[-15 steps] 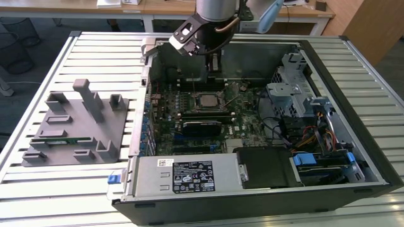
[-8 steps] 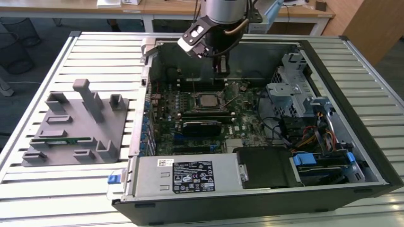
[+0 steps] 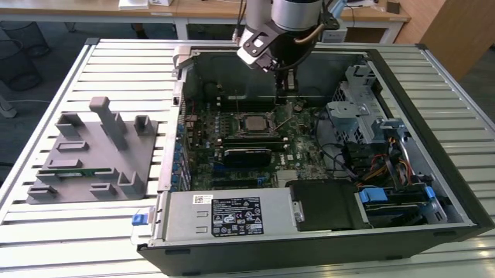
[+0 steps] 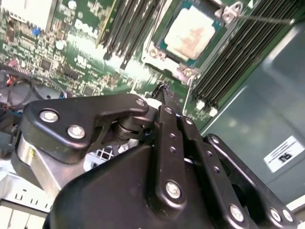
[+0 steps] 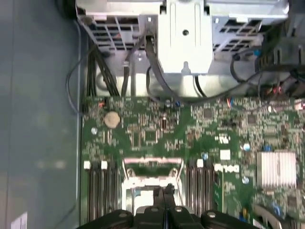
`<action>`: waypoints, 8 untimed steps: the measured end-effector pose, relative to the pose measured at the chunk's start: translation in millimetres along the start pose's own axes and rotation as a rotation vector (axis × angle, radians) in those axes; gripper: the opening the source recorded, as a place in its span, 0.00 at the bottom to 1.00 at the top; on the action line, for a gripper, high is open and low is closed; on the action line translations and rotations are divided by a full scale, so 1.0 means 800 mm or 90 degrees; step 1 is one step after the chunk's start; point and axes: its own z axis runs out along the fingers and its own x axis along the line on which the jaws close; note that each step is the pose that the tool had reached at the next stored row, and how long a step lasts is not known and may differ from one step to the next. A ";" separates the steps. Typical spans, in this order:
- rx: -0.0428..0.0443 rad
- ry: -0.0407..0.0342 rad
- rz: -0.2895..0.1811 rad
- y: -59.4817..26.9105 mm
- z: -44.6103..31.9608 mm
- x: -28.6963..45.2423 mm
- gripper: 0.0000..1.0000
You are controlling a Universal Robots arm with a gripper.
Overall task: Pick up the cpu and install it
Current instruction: 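Close the cpu cover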
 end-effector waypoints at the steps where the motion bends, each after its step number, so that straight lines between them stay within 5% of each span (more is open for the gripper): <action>1: 0.0002 0.0000 0.000 0.002 0.0006 0.0004 0.11; 8: 0.0004 0.0000 0.000 0.031 0.0061 0.0048 0.11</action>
